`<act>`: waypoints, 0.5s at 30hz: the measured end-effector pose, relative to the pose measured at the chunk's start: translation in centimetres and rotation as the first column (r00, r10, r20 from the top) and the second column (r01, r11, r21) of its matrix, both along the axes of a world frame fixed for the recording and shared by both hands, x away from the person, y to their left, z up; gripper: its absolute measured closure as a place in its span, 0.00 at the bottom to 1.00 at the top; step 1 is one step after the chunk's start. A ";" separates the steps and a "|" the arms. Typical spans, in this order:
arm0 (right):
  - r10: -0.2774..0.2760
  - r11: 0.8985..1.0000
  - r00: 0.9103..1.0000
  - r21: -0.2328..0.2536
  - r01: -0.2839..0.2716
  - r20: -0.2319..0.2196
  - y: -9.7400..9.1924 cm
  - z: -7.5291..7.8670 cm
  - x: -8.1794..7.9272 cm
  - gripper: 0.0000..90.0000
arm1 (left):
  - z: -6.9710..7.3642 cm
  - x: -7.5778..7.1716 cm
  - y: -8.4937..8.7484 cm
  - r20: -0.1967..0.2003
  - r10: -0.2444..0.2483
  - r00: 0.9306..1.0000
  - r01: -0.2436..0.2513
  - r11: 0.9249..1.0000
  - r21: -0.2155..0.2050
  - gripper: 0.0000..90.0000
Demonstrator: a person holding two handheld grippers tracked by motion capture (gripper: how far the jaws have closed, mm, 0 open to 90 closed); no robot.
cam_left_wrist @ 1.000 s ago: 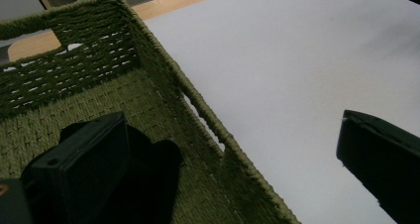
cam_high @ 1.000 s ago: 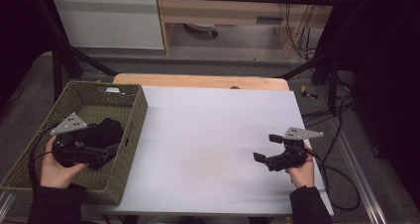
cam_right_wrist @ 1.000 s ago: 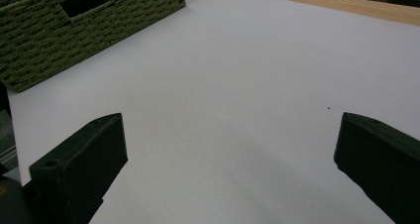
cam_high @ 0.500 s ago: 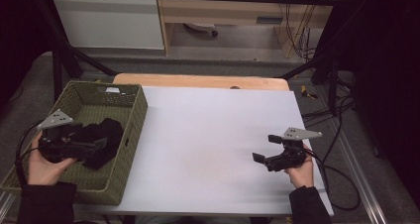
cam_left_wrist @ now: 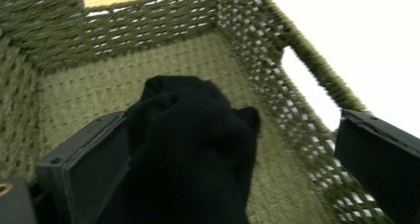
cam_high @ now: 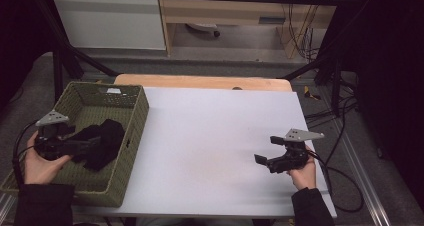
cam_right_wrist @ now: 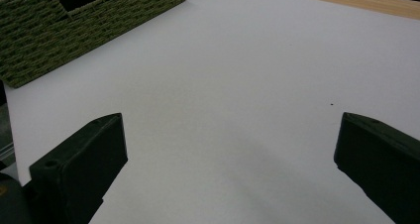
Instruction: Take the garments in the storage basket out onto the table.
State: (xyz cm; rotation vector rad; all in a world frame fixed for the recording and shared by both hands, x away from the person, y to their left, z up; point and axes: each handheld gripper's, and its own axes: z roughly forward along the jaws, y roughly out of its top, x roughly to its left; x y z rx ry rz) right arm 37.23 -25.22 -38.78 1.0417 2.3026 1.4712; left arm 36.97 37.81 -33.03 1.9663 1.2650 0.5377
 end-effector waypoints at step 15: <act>-0.002 1.000 1.000 -0.007 0.002 0.002 0.0 0.0 0.0 0.01 | -1.7 1.7 0.6 -0.072 0.071 0.995 -0.065 0.994 0.088 0.08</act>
